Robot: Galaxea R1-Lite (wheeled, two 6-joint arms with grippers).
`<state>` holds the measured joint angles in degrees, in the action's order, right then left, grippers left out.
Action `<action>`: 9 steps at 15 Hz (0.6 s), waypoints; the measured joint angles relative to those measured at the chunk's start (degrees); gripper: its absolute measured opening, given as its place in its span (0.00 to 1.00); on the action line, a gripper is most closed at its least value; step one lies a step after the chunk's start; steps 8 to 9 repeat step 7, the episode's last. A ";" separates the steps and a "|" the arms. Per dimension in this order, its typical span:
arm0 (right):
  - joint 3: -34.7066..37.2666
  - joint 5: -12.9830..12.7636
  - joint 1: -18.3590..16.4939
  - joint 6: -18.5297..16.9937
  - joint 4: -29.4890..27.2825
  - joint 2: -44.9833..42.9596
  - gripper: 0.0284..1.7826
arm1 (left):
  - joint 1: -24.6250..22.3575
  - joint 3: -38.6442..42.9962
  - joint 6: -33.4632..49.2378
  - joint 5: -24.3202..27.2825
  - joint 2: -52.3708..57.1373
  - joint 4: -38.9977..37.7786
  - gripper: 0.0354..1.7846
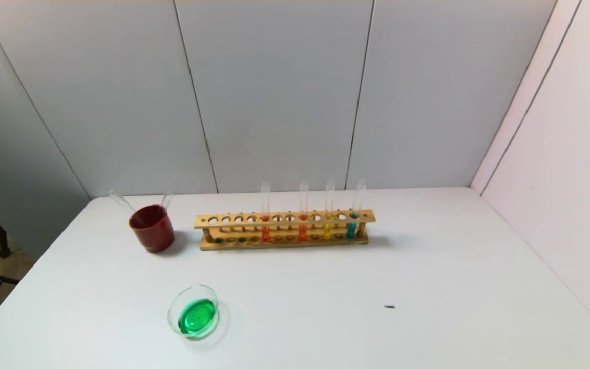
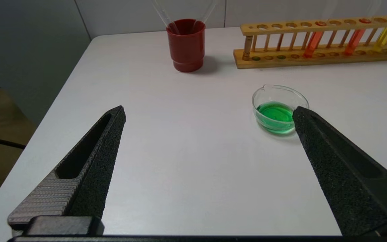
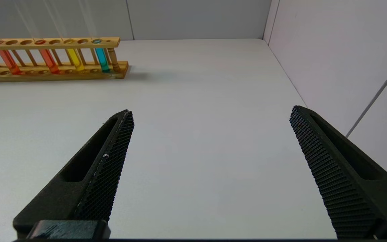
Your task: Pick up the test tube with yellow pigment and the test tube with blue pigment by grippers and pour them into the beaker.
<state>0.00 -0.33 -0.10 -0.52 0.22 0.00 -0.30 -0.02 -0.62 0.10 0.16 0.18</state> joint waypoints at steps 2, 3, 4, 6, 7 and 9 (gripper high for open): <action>0.00 0.00 0.00 0.68 -0.12 0.00 0.95 | 0.00 0.00 0.00 -0.02 0.00 -0.02 0.98; 0.00 -0.02 0.00 0.83 -0.20 0.00 0.95 | 0.00 0.02 0.00 0.00 0.00 -0.02 0.98; 0.00 -0.02 0.00 0.77 -0.44 0.00 0.95 | -0.02 0.02 0.00 0.00 0.00 -0.02 0.98; -0.02 -0.02 0.00 0.30 -0.09 0.00 0.95 | -0.02 0.02 0.00 -0.02 0.00 -0.02 0.98; -0.02 -0.02 0.00 0.04 -0.09 0.00 0.95 | -0.02 0.02 0.00 0.00 0.00 -0.02 0.98; -0.02 -0.02 0.00 0.04 -0.09 0.00 0.95 | -0.02 0.02 0.00 0.00 0.00 -0.02 0.98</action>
